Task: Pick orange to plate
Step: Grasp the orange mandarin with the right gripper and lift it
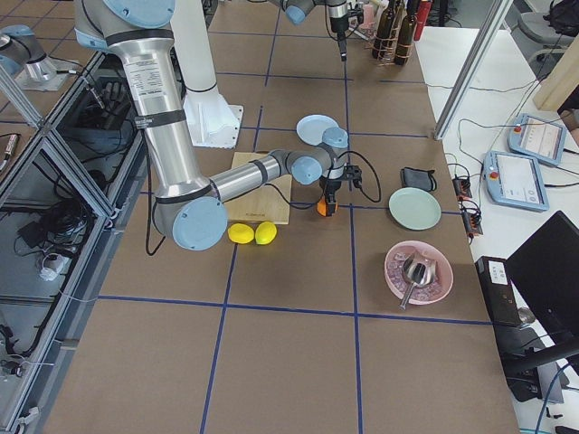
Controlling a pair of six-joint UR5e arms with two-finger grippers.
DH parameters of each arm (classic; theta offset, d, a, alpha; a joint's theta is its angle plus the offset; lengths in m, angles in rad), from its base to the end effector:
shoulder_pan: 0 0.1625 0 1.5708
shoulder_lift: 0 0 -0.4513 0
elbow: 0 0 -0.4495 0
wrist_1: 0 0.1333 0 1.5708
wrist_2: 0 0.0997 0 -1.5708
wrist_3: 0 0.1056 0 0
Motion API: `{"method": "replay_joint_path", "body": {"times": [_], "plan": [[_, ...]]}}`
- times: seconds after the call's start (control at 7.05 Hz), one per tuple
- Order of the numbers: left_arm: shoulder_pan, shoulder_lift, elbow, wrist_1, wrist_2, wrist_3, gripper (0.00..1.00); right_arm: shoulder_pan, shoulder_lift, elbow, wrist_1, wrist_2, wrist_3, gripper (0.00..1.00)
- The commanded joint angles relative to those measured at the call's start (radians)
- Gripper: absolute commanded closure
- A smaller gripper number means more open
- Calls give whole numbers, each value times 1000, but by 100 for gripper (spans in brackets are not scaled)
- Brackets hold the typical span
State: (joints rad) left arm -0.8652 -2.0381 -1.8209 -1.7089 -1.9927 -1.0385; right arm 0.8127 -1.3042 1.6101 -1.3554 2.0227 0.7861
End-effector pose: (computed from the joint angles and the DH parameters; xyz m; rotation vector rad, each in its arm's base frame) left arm 0.3725 -0.5761 0.2578 0.2388 0.8989 -0.1282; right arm -0.4051 -0.5547 0.4952 0.0590 -0.6736 -0.0908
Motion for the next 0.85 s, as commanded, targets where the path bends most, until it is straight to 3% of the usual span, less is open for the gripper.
{"method": "replay_joint_path", "body": {"times": [0.0, 0.28, 0.71], "plan": [[-8, 1, -8, 0, -2, 2, 0, 2, 0, 34, -1, 5, 10, 100], [-38, 2, -17, 44, -3, 103, 0, 0, 26, 119, -10, 30, 16, 100], [-125, 88, -38, 95, -53, 410, 0, -68, 175, 108, -25, 27, 163, 100]]}}
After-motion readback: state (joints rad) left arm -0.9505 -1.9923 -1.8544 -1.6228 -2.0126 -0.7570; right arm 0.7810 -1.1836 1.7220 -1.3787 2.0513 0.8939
